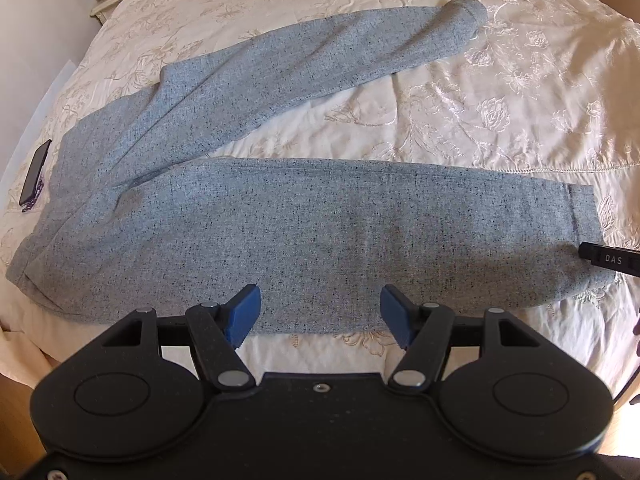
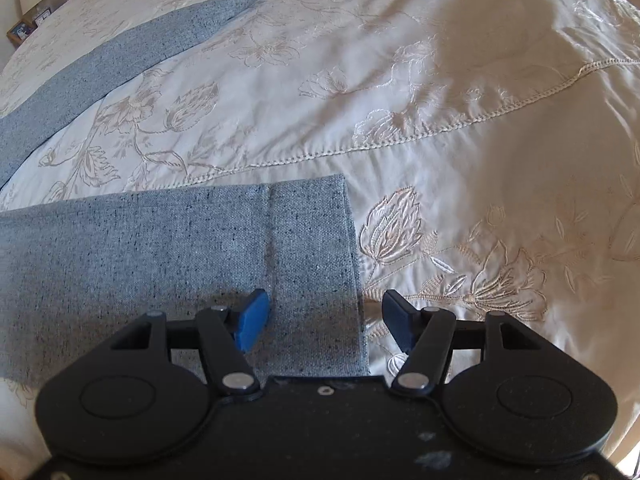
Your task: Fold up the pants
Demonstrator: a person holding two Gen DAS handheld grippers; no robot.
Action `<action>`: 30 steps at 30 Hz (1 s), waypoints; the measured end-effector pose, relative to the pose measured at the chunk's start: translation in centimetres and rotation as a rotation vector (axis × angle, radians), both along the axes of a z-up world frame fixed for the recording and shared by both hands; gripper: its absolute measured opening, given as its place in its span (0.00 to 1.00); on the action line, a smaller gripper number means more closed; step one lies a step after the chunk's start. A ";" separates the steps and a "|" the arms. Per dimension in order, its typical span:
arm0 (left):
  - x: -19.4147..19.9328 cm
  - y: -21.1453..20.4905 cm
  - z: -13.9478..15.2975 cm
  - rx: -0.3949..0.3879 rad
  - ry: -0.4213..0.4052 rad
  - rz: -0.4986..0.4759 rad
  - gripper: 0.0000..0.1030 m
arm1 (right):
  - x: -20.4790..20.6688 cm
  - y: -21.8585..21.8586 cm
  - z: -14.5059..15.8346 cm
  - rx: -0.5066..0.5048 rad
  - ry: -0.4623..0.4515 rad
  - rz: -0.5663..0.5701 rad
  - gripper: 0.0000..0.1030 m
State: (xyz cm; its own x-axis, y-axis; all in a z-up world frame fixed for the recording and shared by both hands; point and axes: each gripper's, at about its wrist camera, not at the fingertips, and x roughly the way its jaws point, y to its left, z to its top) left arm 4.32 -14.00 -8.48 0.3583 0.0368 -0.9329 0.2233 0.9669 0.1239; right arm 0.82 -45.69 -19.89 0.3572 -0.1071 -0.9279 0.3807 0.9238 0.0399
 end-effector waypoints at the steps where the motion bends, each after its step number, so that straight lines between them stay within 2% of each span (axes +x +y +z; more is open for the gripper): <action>1: -0.2 -0.3 0.0 0.005 0.000 0.002 0.66 | -0.4 -0.4 0.0 0.008 0.005 -0.004 0.64; 3: -0.2 -0.6 -0.2 0.014 0.005 0.007 0.66 | -1.4 -1.2 -0.1 0.049 0.010 -0.018 0.63; 4: -0.3 -0.9 -0.4 0.017 0.011 0.011 0.66 | -1.8 -1.7 -0.2 0.101 0.006 -0.018 0.61; 5: -0.2 -0.9 -0.4 0.016 0.017 0.016 0.66 | -2.0 -2.0 -0.2 0.165 0.011 -0.008 0.53; 6: -0.2 -1.0 -0.5 0.013 0.021 0.023 0.66 | -2.0 -2.2 0.0 0.239 0.021 0.017 0.19; 7: -0.2 -1.1 -0.5 0.008 0.023 0.028 0.66 | -1.6 -2.3 0.6 0.288 0.033 0.038 0.03; 9: -0.2 -1.2 -0.4 0.001 0.023 0.032 0.66 | -0.8 -2.9 2.1 0.339 0.019 0.028 0.04; 11: -0.3 -1.6 -0.4 -0.002 0.021 0.032 0.66 | 0.4 -4.1 3.3 0.394 -0.057 -0.028 0.04; 13: -0.3 -1.9 -0.5 -0.002 0.029 0.025 0.66 | 2.0 -5.1 2.9 0.423 -0.088 -0.077 0.05; 16: -0.6 -1.8 0.0 -0.005 0.014 0.028 0.66 | 3.9 -5.0 1.8 0.374 -0.047 -0.065 0.06; 19: -0.7 -1.3 0.0 0.007 0.008 0.039 0.66 | 3.6 -4.7 1.4 0.336 -0.020 -0.045 0.03; 23: -0.1 -0.5 -0.7 -0.005 0.043 0.078 0.66 | 0.8 -3.4 2.1 0.152 0.100 0.029 0.02; 28: 0.0 -0.7 -0.8 -0.014 0.048 0.075 0.66 | -2.8 -3.3 2.3 0.131 0.163 0.003 0.01; 30: -0.2 -1.0 -0.7 -0.016 0.043 0.062 0.66 | -3.7 -3.0 2.4 0.104 0.155 -0.007 0.01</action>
State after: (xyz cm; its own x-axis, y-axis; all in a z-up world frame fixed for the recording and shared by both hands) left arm 4.14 -14.97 -9.20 0.3151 0.0429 -0.9481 0.1677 0.9807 0.1001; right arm -2.90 -48.71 -17.48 0.2085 -0.0097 -0.9780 0.3964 0.9150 0.0755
